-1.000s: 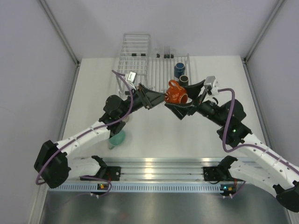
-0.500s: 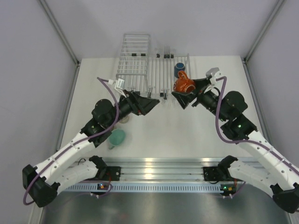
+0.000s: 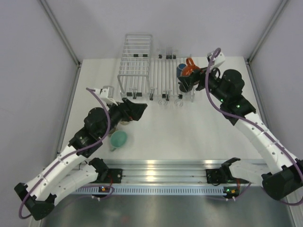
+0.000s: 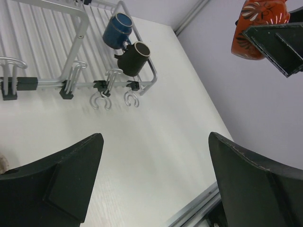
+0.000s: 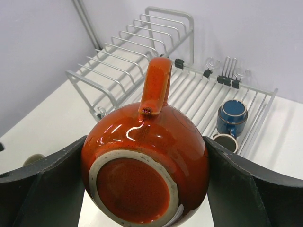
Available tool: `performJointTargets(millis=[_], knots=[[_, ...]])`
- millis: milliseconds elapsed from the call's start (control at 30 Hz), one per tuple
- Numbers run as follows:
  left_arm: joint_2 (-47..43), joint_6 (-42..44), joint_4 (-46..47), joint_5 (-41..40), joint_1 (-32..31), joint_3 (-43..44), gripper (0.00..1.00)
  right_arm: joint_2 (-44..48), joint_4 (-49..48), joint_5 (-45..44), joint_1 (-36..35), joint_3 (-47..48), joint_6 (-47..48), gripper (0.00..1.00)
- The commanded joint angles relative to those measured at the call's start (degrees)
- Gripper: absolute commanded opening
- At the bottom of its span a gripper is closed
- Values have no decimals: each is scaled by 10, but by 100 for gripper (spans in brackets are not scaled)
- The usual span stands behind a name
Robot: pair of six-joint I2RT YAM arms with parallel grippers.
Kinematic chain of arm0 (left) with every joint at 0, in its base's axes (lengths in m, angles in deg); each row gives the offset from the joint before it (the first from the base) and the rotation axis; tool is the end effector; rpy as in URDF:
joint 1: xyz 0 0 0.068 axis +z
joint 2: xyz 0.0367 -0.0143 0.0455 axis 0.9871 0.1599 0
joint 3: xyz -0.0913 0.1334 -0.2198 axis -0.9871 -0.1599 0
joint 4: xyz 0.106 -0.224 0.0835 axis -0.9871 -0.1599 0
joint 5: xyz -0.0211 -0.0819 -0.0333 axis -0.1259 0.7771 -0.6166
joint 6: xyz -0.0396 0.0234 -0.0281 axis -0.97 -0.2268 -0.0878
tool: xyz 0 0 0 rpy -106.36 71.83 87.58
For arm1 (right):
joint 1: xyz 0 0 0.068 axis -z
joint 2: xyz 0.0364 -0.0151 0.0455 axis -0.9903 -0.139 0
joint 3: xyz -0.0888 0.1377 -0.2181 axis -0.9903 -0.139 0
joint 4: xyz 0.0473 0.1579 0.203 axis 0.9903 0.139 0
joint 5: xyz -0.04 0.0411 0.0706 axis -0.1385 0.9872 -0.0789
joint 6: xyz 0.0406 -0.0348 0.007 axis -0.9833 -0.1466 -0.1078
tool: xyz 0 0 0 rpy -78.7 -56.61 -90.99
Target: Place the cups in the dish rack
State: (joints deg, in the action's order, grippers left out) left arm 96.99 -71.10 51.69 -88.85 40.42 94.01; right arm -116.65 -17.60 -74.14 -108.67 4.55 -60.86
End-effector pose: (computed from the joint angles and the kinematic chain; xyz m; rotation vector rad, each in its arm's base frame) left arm 0.1324 -0.1082 0.3503 -0.0212 1.7147 -0.9489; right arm 0.2165 0.1155 0.4067 -0.3882 1.5555 0.6085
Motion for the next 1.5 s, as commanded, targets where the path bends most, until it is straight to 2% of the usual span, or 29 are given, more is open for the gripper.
performJointTargets(millis=[0,133,533,767,1067,1467], knots=[[-22,31,-37,-44,0,5,98,-40,-13,18,19,65,-14,0],[-36,39,-57,-61,0,7,98,-93,-7,15,21,105,-8,0],[-77,33,-97,-98,0,-3,98,-305,154,8,20,296,11,0],[-72,47,-103,-102,0,-4,98,-435,214,-34,-4,397,44,0],[-71,59,-104,-112,0,-15,98,-559,296,-81,-32,546,74,0],[-72,68,-104,-107,0,-20,98,-640,337,-109,-45,581,77,0]])
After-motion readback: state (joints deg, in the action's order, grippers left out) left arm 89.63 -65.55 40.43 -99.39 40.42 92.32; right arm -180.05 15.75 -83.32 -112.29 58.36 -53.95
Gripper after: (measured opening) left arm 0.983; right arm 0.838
